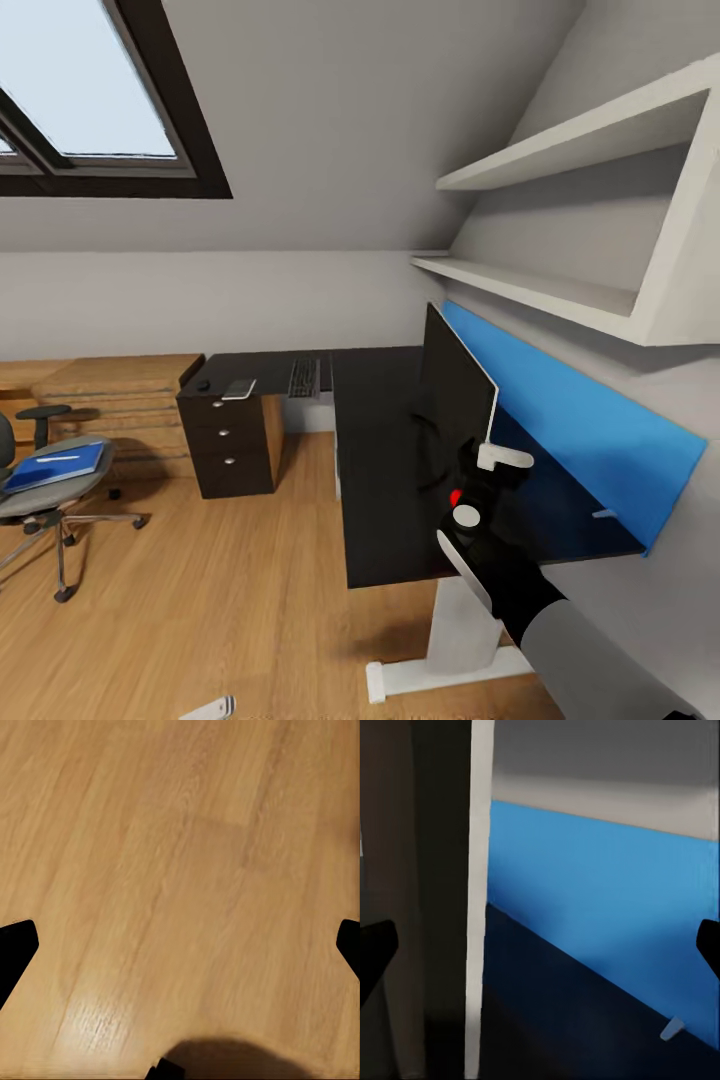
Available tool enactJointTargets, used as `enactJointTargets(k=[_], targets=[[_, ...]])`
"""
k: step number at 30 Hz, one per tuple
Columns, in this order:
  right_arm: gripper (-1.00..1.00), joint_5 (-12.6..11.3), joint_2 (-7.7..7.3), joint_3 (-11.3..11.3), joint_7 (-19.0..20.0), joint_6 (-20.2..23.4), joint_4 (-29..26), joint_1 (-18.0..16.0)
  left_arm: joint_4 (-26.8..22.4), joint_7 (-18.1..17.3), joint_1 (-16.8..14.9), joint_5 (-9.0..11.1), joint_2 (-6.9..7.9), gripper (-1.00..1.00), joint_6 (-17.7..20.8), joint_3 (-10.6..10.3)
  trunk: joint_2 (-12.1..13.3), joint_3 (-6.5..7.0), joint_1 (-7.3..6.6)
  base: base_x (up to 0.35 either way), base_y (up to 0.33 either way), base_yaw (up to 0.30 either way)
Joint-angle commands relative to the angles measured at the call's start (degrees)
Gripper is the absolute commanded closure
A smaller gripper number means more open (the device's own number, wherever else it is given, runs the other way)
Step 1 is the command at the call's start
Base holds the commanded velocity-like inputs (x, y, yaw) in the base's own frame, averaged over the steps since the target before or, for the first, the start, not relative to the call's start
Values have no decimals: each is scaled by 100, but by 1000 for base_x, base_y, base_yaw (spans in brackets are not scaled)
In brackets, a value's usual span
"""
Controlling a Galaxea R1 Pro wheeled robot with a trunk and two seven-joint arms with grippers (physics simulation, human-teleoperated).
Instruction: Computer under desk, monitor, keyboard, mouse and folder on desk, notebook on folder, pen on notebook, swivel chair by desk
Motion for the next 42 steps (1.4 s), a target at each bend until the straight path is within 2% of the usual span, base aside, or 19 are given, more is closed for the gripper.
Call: enactJointTargets(k=[1, 11, 30, 37, 42], targets=[[-100, -63, -8, 32, -31, -39, -3, -9, -9, 45, -6, 59, 9, -100, -22, -48, -6, -7, -2, -163, -190, -29], [-100, -66, -9, 32, -31, -39, -3, -9, -9, 53, -6, 68, 18, -100, -287, -47, -6, -6, -2, -24, -182, -4], [-100, -66, 0, 38, -31, -37, -3, -9, -9, 66, -6, 76, 18, -100, -295, -48, -6, -6, -2, 0, -71, 0], [-100, -66, 8, 56, -26, -39, -3, -8, 17, 56, -6, 85, 25, -100, -270, -39, -6, -6, -2, -267, 0, 68], [-100, -65, 9, 273, -30, -55, -3, -8, 17, 69, -6, 85, 21, -100, -281, -39, -6, -18, -2, -314, 0, 208]])
